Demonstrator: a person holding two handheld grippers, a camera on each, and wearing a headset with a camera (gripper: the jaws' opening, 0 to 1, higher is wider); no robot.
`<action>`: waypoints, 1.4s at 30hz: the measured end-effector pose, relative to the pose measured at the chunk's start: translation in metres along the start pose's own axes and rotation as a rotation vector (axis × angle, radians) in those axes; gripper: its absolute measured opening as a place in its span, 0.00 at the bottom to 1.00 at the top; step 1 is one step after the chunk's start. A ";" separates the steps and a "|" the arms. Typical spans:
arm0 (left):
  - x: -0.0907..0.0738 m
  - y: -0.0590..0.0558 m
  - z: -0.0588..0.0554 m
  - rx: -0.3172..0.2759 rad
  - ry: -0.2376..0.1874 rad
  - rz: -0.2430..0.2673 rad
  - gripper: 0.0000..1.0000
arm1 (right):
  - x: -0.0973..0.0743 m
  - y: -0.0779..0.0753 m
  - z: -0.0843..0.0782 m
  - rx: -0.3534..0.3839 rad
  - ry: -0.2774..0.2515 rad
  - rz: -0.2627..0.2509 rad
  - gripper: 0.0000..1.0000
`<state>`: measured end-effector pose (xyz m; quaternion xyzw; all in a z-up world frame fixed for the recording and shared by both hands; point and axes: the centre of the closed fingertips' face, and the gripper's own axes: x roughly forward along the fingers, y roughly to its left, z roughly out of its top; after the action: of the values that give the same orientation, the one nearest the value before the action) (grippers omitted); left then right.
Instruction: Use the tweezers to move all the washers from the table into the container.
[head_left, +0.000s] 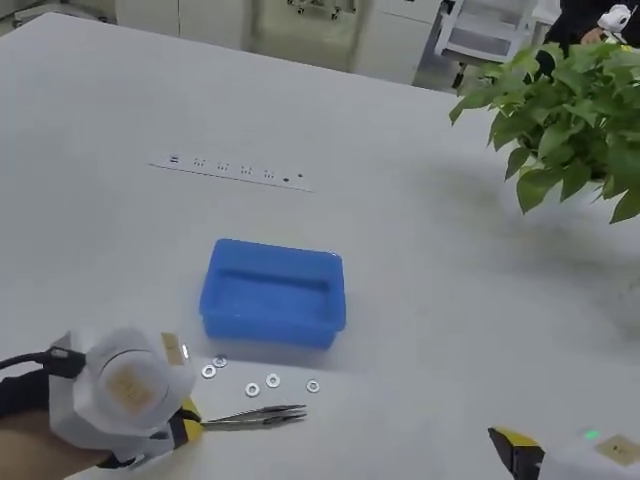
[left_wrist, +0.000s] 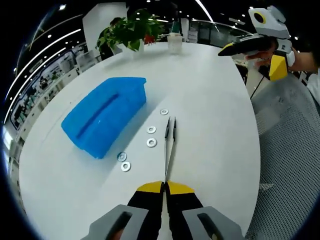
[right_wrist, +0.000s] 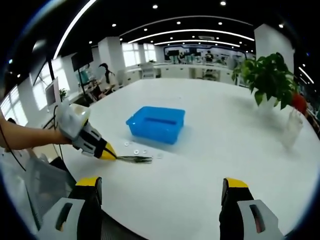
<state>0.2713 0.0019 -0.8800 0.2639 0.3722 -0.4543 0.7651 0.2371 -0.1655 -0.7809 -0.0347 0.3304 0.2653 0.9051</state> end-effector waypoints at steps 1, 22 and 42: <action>0.000 -0.001 0.000 -0.001 -0.001 -0.002 0.00 | -0.001 0.003 0.002 -0.006 -0.006 0.003 0.99; -0.089 -0.028 0.079 -0.031 -0.246 0.043 0.00 | -0.009 0.058 0.028 -0.143 -0.075 0.169 0.88; -0.194 -0.093 0.131 0.119 -0.365 -0.113 0.00 | -0.023 0.163 0.060 -0.499 -0.022 0.668 0.18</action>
<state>0.1718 -0.0401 -0.6520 0.2006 0.2140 -0.5581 0.7762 0.1748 -0.0217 -0.7019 -0.1411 0.2395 0.6164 0.7367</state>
